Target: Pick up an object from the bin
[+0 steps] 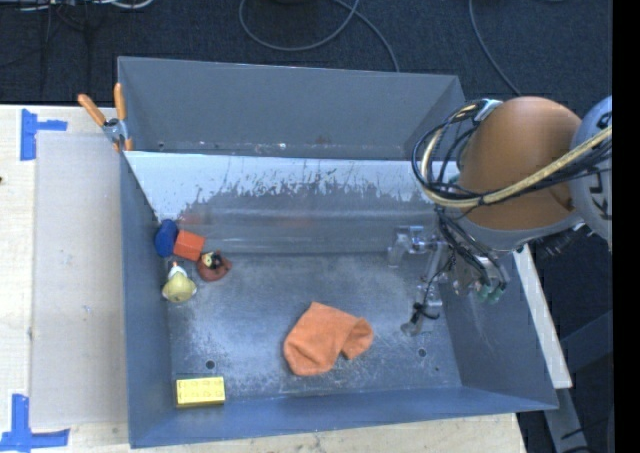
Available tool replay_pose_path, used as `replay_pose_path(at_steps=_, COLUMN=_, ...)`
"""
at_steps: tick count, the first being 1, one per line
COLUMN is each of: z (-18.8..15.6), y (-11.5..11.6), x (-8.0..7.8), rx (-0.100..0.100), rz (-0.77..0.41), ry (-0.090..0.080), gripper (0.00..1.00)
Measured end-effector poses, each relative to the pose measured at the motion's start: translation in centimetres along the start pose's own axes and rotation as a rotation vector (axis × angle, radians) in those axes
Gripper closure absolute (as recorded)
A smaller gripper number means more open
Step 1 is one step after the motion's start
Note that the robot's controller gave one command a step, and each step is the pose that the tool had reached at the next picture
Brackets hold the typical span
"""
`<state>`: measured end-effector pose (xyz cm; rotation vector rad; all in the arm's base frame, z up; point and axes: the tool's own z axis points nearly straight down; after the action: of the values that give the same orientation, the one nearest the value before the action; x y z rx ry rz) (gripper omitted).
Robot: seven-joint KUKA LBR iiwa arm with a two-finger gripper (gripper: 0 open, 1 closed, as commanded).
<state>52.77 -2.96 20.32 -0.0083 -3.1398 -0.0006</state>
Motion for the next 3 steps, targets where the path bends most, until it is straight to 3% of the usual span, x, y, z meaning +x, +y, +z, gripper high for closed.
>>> replay_pose_path(at_steps=1, z=4.8, y=2.3, x=2.4, rx=0.000, rz=-0.019, ry=-0.002, gripper=0.00)
replay_pose_path(at_steps=2, z=9.4, y=5.7, x=1.5, rx=0.000, rz=0.014, ry=0.002, gripper=0.00)
replay_pose_path(at_steps=3, z=13.4, y=7.3, x=5.5, rx=0.000, rz=-0.005, ry=0.002, gripper=1.00)
